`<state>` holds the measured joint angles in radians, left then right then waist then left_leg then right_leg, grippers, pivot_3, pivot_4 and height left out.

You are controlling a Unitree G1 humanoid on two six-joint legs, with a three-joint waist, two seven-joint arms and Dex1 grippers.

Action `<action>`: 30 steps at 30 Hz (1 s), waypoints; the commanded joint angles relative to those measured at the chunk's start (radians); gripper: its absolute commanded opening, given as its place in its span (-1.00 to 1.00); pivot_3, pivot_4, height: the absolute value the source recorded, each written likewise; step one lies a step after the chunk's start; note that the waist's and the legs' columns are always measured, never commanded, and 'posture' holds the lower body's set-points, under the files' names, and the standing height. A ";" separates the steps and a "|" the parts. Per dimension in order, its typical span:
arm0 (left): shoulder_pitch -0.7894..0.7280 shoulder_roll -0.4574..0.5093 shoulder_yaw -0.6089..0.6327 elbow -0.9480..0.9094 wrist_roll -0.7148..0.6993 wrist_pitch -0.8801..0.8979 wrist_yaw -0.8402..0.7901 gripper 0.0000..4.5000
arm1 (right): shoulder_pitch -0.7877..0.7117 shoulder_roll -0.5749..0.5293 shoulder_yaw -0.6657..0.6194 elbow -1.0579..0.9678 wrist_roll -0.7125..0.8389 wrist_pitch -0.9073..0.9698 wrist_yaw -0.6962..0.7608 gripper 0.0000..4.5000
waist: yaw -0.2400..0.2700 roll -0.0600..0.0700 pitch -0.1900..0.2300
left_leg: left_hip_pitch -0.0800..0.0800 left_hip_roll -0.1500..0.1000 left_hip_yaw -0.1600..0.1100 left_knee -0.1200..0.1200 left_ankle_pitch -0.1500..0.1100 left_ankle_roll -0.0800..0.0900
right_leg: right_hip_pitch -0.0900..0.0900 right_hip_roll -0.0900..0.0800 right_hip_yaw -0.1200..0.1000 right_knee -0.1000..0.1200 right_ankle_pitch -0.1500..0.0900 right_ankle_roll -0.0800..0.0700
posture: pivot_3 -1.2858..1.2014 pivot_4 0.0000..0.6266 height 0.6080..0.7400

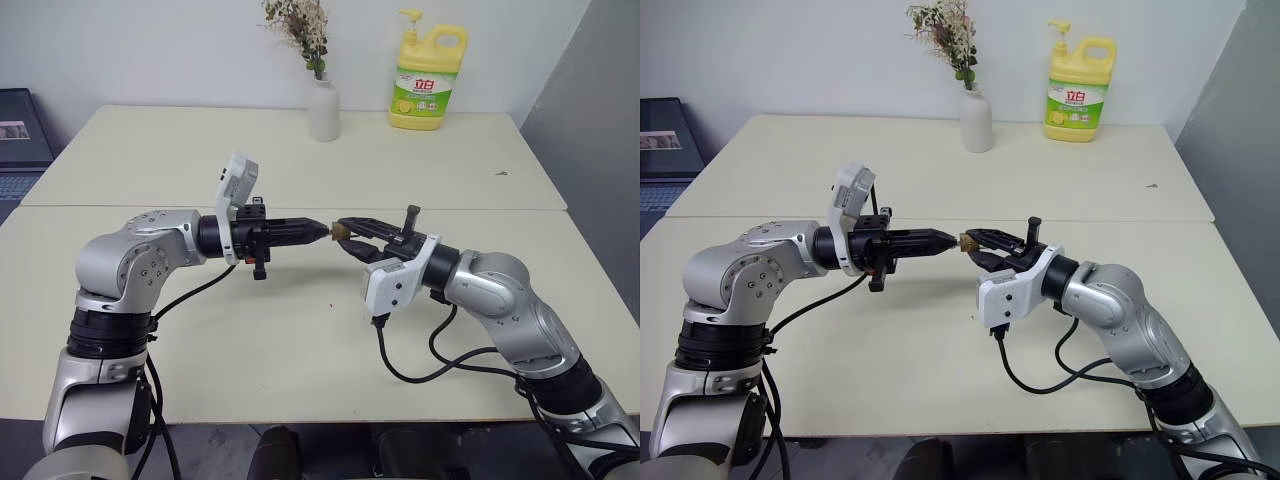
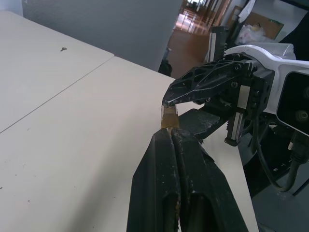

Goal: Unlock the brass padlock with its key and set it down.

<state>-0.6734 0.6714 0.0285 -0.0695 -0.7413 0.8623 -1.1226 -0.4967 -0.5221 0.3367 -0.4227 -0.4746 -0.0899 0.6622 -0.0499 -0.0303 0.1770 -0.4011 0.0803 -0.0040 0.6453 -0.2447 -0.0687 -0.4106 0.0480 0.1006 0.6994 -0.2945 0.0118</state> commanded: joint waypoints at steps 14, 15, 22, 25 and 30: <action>-0.032 0.015 -0.029 0.012 0.074 -0.117 -0.079 -1.00 | -0.009 0.017 -0.016 -0.028 0.037 -0.015 0.000 -0.58 | 0.000 0.000 0.000 | 0.000 0.000 0.000 0.000 0.000 0.000 | 0.000 0.000 0.000 0.000 0.000 0.000 | 0.03 -0.52 1.00; -0.033 0.019 -0.037 0.016 0.091 -0.145 -0.093 -1.00 | -0.008 0.020 -0.016 -0.029 0.041 -0.010 0.003 -0.58 | 0.000 0.000 0.000 | 0.000 0.000 0.000 0.000 0.000 0.000 | 0.000 0.000 0.000 0.000 0.000 0.000 | 0.03 -0.52 1.00; -0.041 0.009 -0.051 0.040 0.140 -0.248 -0.146 -1.00 | -0.003 0.027 -0.019 -0.034 0.048 -0.003 0.008 -0.58 | 0.001 0.000 0.000 | 0.000 0.000 0.000 0.000 0.000 0.000 | 0.000 0.000 0.000 0.000 0.000 0.000 | 0.03 -0.52 1.00; -0.043 0.001 -0.051 0.045 0.154 -0.282 -0.152 -1.00 | -0.003 0.029 -0.020 -0.033 0.051 -0.004 0.007 -0.58 | 0.001 0.000 0.000 | 0.000 0.000 0.000 0.000 0.000 0.000 | 0.000 0.000 0.000 0.000 0.000 0.000 | 0.03 -0.52 1.00; -0.047 -0.016 -0.051 0.055 0.177 -0.350 -0.166 -1.00 | -0.004 0.035 -0.024 -0.029 0.057 -0.007 0.001 -0.58 | 0.001 0.000 0.000 | 0.000 0.000 0.000 0.000 0.000 0.000 | 0.000 0.000 0.000 0.000 0.000 0.000 | 0.03 -0.52 1.00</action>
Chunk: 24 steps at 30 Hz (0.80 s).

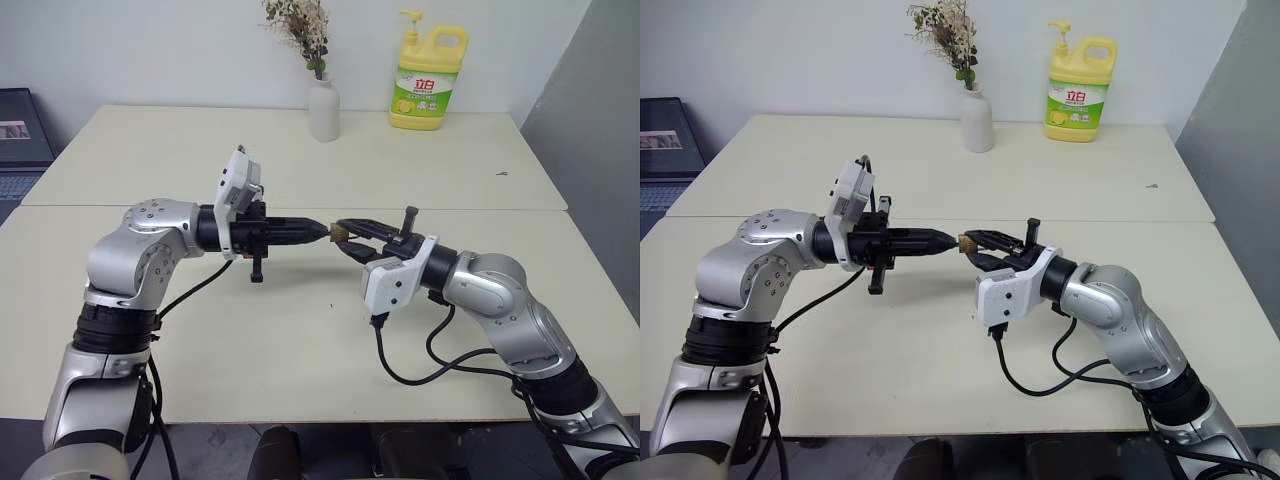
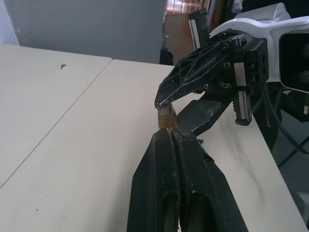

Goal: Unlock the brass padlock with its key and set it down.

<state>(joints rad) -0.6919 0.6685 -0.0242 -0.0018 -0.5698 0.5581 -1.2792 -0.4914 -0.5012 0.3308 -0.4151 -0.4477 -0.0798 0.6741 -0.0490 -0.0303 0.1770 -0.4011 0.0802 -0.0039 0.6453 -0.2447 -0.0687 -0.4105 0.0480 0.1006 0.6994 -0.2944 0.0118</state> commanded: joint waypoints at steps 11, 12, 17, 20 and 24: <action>-0.023 -0.029 -0.010 0.012 0.079 -0.196 -0.033 -1.00 | -0.013 0.021 -0.021 -0.021 0.026 -0.032 -0.018 -0.58 | 0.000 0.000 0.000 | 0.000 0.000 0.000 0.000 0.000 0.000 | 0.000 0.000 0.000 0.000 0.000 0.000 | 0.03 -0.52 1.00; -0.021 -0.027 -0.012 0.013 0.083 -0.205 -0.035 -1.00 | -0.014 0.021 -0.021 -0.019 0.025 -0.033 -0.018 -0.58 | 0.000 0.000 0.000 | 0.000 0.000 0.000 0.000 0.000 0.000 | 0.000 0.000 0.000 0.000 0.000 0.000 | 0.03 -0.52 1.00; -0.018 -0.032 -0.013 0.023 0.106 -0.259 -0.042 -1.00 | -0.016 0.024 -0.023 -0.015 0.025 -0.038 -0.017 -0.58 | 0.000 0.000 0.000 | 0.000 0.000 0.000 0.000 0.000 0.000 | 0.000 0.000 0.000 0.000 0.000 0.000 | 0.03 -0.52 1.00; -0.017 -0.033 -0.015 0.032 0.119 -0.290 -0.050 -1.00 | -0.016 0.025 -0.025 -0.012 0.026 -0.040 -0.017 -0.58 | 0.000 0.000 0.000 | 0.000 0.000 0.000 0.000 0.000 0.000 | 0.000 0.000 0.000 0.000 0.000 0.000 | 0.03 -0.52 1.00; -0.020 -0.037 -0.016 0.049 0.133 -0.326 -0.054 -1.00 | -0.016 0.025 -0.027 -0.010 0.026 -0.047 -0.019 -0.58 | 0.000 0.000 0.000 | 0.000 0.000 0.000 0.000 0.000 0.000 | 0.000 0.000 0.000 0.000 0.000 0.000 | 0.03 -0.52 1.00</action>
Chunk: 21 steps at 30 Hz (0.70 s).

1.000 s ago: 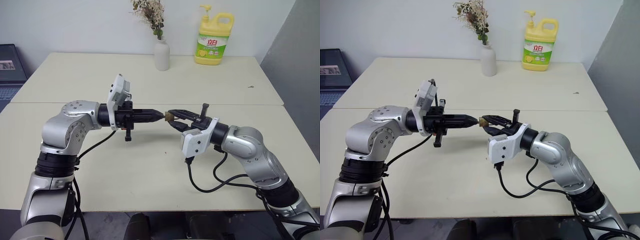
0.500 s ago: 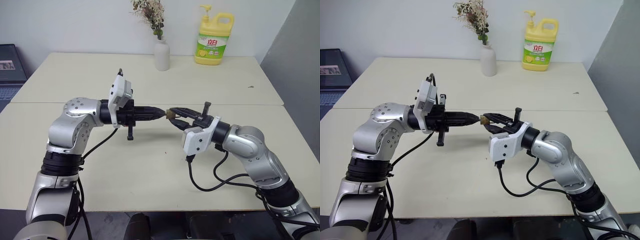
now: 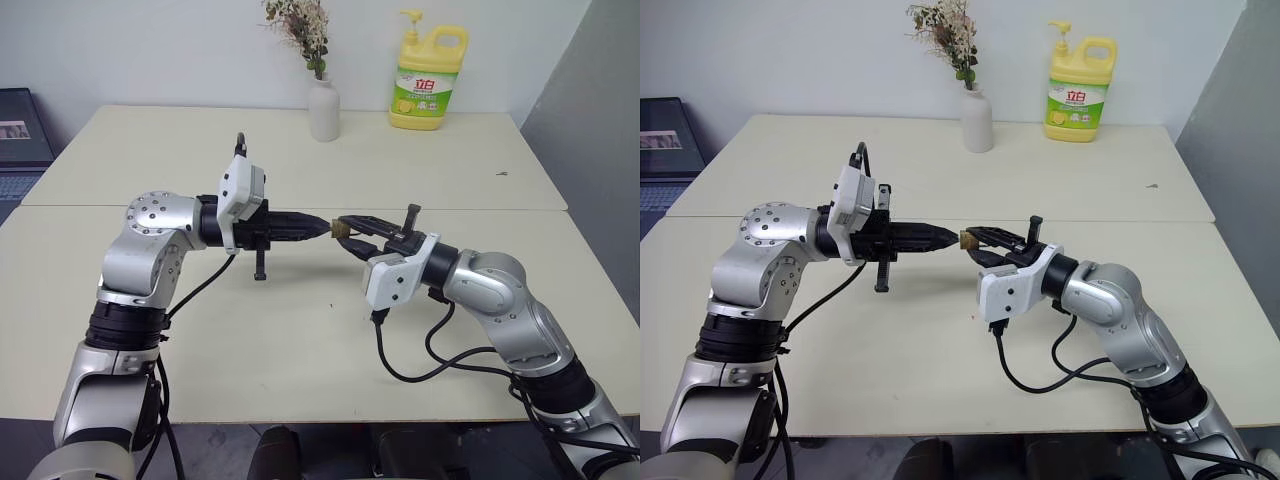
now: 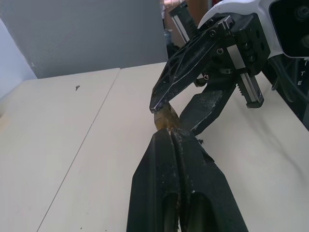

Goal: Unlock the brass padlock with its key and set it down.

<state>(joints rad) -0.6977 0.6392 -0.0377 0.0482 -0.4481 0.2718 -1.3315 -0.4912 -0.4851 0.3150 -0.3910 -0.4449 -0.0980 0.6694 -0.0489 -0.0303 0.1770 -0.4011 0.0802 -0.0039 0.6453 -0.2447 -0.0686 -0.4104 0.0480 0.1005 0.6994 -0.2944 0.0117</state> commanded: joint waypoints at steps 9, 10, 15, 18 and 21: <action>-0.021 -0.016 -0.003 0.024 0.035 -0.113 -0.011 -1.00 | -0.013 0.007 -0.012 -0.032 0.022 -0.040 -0.019 -0.58 | 0.000 0.000 0.000 | 0.000 0.000 0.000 0.000 0.000 0.000 | 0.000 0.000 0.000 0.000 0.000 0.000 | 0.03 -0.52 1.00; -0.023 -0.016 -0.005 0.028 0.044 -0.135 -0.013 -1.00 | -0.013 0.006 -0.012 -0.032 0.022 -0.041 -0.020 -0.58 | 0.000 0.000 0.000 | 0.000 0.000 0.000 0.000 0.000 0.000 | 0.000 0.000 0.000 0.000 0.000 0.000 | 0.03 -0.52 1.00; -0.028 -0.019 -0.007 0.037 0.052 -0.168 -0.014 -1.00 | -0.011 0.004 -0.012 -0.030 0.023 -0.043 -0.022 -0.58 | 0.000 0.000 0.000 | 0.000 0.000 0.000 0.000 0.000 0.000 | 0.000 0.000 0.000 0.000 0.000 0.000 | 0.03 -0.52 1.00; -0.028 -0.018 -0.009 0.044 0.058 -0.195 -0.017 -1.00 | -0.010 0.003 -0.011 -0.030 0.024 -0.043 -0.023 -0.58 | 0.000 0.000 0.000 | 0.000 0.000 0.000 0.000 0.000 0.000 | 0.000 0.000 0.000 0.000 0.000 0.000 | 0.03 -0.52 1.00; -0.030 -0.019 -0.012 0.052 0.073 -0.235 -0.021 -1.00 | -0.009 0.003 -0.010 -0.030 0.024 -0.044 -0.024 -0.58 | 0.000 0.000 0.000 | 0.000 0.000 0.000 0.000 0.000 0.000 | 0.000 0.000 0.000 0.000 0.000 0.000 | 0.03 -0.52 1.00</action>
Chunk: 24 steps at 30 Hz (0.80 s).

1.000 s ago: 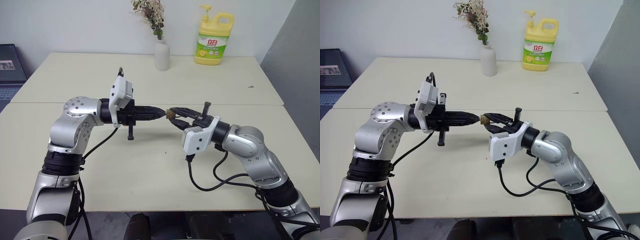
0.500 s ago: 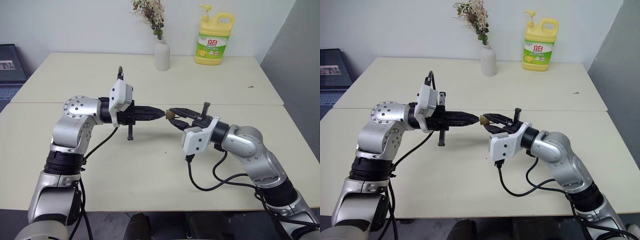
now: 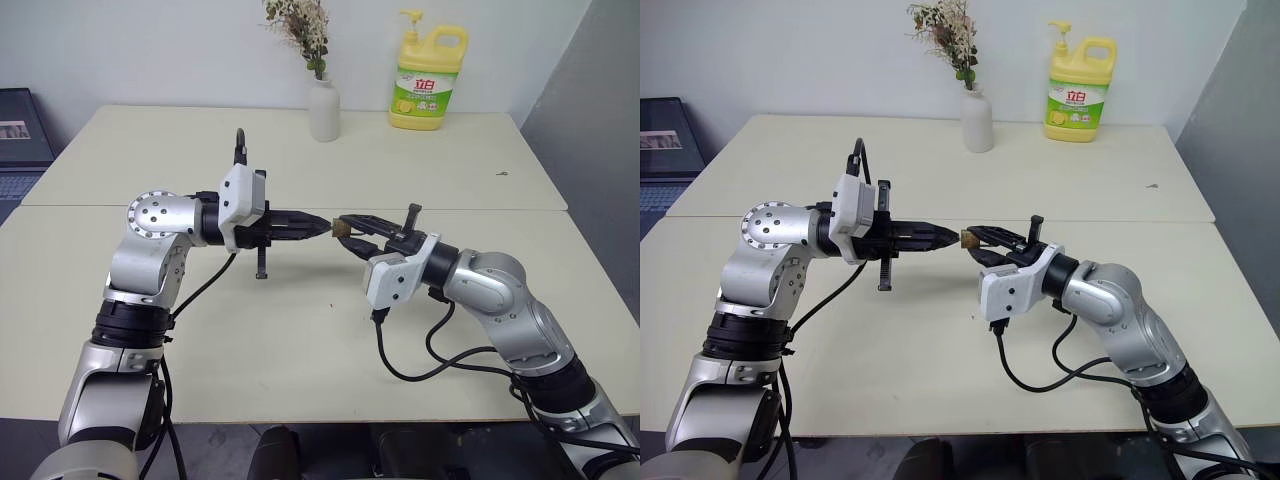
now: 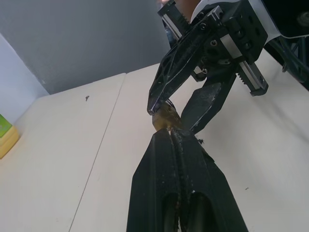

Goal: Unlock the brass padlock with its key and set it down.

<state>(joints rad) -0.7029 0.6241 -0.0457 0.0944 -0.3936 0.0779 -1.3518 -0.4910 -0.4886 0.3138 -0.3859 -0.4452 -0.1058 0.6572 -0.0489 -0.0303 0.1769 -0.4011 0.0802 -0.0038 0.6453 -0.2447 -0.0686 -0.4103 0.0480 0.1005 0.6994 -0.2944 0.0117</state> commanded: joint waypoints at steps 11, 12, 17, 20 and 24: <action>-0.024 0.003 -0.001 -0.023 -0.014 0.061 0.025 -1.00 | -0.009 0.005 -0.009 -0.033 0.026 -0.040 -0.011 -0.58 | 0.000 0.000 0.000 | 0.000 0.000 0.000 0.000 0.000 0.000 | 0.000 0.000 0.000 0.000 0.000 0.000 | 0.03 -0.52 1.00; -0.025 0.007 0.001 -0.025 -0.020 0.079 0.025 -0.91 | -0.009 0.005 -0.009 -0.033 0.027 -0.040 -0.011 -0.58 | 0.000 0.000 0.000 | 0.000 0.000 0.000 0.000 0.000 0.000 | 0.000 0.000 0.000 0.000 0.000 0.000 | 0.03 -0.52 1.00; -0.023 0.039 0.004 -0.025 -0.048 0.203 0.009 -0.39 | -0.010 0.007 -0.008 -0.031 0.025 -0.042 -0.009 -0.58 | -0.001 0.000 0.000 | 0.000 0.000 0.000 0.000 0.000 0.000 | 0.000 0.000 0.000 0.000 0.000 0.000 | 0.03 -0.52 1.00; -0.017 0.065 0.017 -0.039 -0.108 0.331 -0.008 0.02 | -0.008 0.008 -0.008 -0.031 0.022 -0.043 -0.007 -0.58 | -0.002 0.000 0.000 | 0.000 0.000 0.000 0.000 0.000 0.000 | 0.000 0.000 0.000 0.000 0.000 0.000 | 0.03 -0.52 1.00; -0.012 0.070 0.050 -0.058 -0.210 0.571 0.059 0.03 | -0.008 0.008 -0.007 -0.034 0.021 -0.042 -0.004 -0.58 | -0.002 0.000 0.000 | 0.000 0.000 -0.001 0.000 0.000 0.000 | 0.000 0.000 -0.001 0.001 0.000 0.000 | 0.03 -0.52 1.00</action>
<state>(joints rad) -0.7078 0.6893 -0.0302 0.0801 -0.5540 0.5824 -1.3163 -0.4900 -0.4851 0.3163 -0.3766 -0.4408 -0.1346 0.6569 -0.0511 -0.0303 0.1769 -0.4011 0.0802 -0.0049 0.6454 -0.2447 -0.0685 -0.4102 0.0481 0.0996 0.6999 -0.2945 0.0119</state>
